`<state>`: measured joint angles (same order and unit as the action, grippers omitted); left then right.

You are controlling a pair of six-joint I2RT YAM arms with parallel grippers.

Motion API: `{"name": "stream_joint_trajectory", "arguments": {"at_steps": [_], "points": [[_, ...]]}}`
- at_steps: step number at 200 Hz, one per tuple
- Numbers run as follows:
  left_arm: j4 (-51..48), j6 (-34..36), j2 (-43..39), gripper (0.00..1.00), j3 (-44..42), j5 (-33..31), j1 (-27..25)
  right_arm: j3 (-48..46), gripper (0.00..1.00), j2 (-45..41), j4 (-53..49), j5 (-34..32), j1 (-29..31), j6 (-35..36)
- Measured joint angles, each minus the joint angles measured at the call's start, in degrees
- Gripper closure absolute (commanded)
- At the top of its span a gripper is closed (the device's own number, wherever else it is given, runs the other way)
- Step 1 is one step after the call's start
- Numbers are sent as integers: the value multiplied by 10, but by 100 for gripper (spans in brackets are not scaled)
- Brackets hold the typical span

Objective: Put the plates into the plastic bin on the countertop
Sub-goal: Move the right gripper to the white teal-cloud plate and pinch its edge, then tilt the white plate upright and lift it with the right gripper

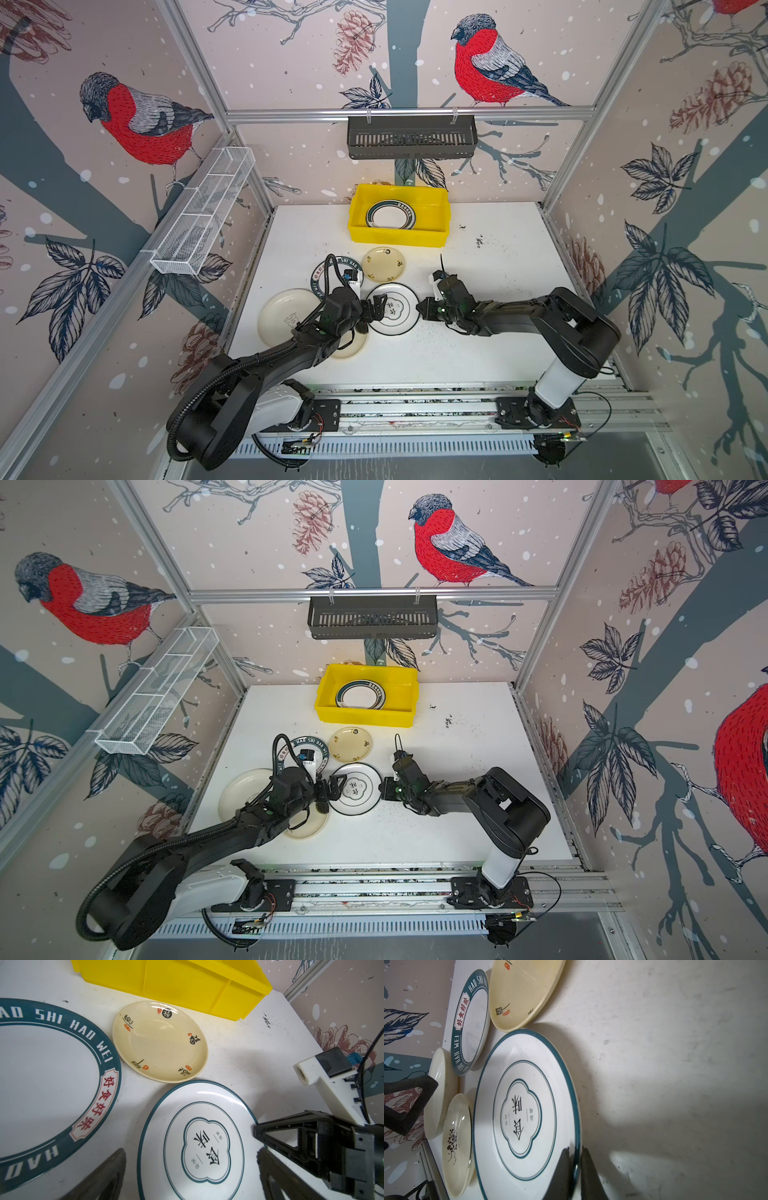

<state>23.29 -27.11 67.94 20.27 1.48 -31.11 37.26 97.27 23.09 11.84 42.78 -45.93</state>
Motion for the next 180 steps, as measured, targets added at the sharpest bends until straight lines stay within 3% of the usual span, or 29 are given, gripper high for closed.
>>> {"name": "stream_joint_trajectory", "arguments": {"at_steps": [180], "points": [[7, -25, -1, 3, -6, 20, 2, -20, 100, -68, -24, -39, -28, -5]]}}
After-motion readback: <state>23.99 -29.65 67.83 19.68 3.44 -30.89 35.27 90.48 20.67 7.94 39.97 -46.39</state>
